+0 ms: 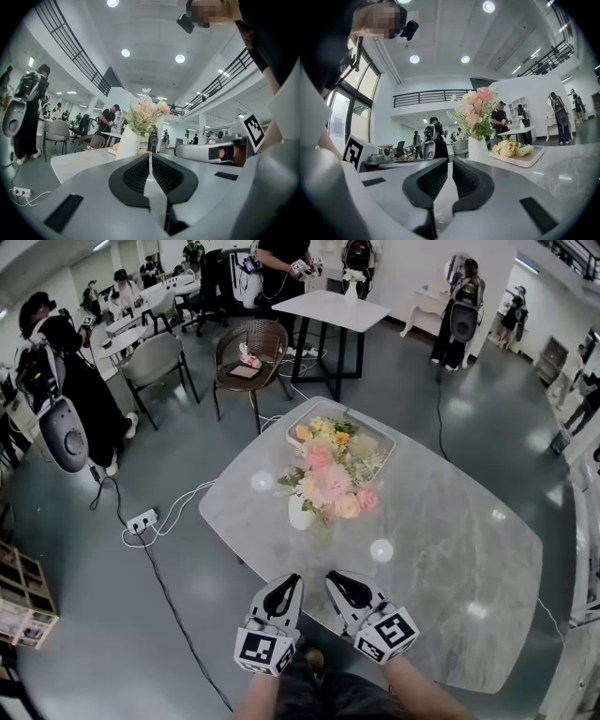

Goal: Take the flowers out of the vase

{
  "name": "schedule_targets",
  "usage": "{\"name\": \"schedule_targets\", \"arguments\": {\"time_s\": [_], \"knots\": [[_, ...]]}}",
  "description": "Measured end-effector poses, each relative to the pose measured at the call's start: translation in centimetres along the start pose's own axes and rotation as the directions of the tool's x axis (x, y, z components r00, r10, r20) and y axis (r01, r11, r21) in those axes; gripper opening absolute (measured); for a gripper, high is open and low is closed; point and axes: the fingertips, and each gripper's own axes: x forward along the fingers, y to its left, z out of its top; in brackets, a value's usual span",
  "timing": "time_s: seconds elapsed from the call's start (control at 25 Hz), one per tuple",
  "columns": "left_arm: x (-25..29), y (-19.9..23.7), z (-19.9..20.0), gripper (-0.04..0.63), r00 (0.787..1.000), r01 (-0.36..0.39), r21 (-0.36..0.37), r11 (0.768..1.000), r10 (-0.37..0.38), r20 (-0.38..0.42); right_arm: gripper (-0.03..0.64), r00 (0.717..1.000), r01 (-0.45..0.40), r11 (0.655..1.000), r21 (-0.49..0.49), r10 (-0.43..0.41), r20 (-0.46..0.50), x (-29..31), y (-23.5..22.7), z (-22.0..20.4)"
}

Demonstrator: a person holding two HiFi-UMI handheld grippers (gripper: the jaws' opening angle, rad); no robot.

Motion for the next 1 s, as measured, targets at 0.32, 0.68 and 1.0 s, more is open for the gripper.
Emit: {"name": "schedule_targets", "arguments": {"time_s": [0.32,0.68,1.0], "knots": [[3.9,1.5,-0.4,0.126,1.0,0.015,0.034,0.999,-0.015,0.002,0.177,0.998,0.055,0.998,0.022,-0.055,0.037,1.8,-4.1,0.8],[8.7,4.7,-0.2,0.27,1.0,0.002,0.077,0.997,-0.004,0.03,0.243,0.992,0.062,0.998,-0.011,-0.061,0.113,5.5,-6.9,2.1],[11.2,5.8,-0.1,0.336,1.0,0.013,0.164,0.986,-0.017,0.025,0.267,0.984,0.06,0.989,-0.136,-0.036,0.173,7.9,-7.7,3.9]]}}
